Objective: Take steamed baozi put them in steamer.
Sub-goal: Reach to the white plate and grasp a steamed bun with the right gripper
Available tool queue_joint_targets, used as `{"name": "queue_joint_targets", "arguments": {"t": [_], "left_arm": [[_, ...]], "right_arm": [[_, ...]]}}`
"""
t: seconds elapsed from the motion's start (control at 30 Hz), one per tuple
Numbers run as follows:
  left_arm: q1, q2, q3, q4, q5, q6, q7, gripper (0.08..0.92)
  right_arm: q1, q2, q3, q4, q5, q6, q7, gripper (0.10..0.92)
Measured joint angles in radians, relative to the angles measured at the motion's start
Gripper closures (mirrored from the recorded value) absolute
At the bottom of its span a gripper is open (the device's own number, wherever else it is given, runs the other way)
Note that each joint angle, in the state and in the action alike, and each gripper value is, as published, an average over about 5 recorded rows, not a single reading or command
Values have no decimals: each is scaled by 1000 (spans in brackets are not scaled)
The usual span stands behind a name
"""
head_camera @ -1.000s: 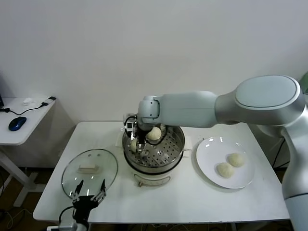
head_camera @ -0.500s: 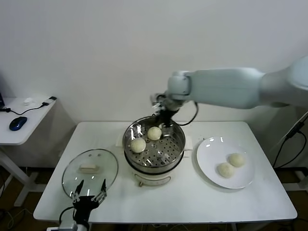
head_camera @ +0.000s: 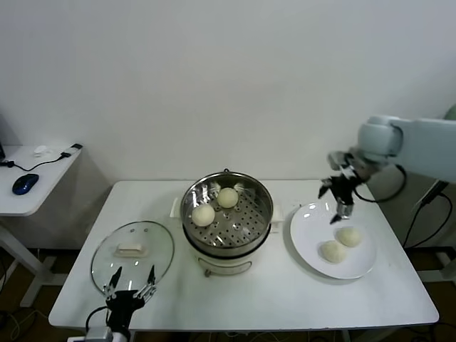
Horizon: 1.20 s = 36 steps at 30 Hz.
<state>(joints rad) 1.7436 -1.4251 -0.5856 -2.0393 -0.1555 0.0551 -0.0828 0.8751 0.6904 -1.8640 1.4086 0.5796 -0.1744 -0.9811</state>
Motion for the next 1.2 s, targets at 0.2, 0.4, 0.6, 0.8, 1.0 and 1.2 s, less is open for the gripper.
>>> {"name": "queue_joint_targets", "arguments": {"t": [0.2,0.4,0.6,0.8,1.0,1.2], "left_arm": [[2,-7,-2,2,3,0,0,177],[1,-12,-3,10,5,0,-1,177],[-4,-12,-6,18,3,0,-2,177],[-11,-12,-3,23,2,0,-2,177],[-17,-11,-1,24,2,4,-2,177],[-18,-12,2,20,3,6,-1,177]], "right_arm": [[-178,-64,112,-36,-100,-16,28,203],[-335,-74,228,-90,-161,-43,69,203],[-446,-59,310,-139,-195,-62,100,203],[-519,-39,366,-176,-212,-74,122,204],[-548,-28,390,-189,-217,-79,126,296],[-542,-29,396,-188,-215,-70,117,344]]}}
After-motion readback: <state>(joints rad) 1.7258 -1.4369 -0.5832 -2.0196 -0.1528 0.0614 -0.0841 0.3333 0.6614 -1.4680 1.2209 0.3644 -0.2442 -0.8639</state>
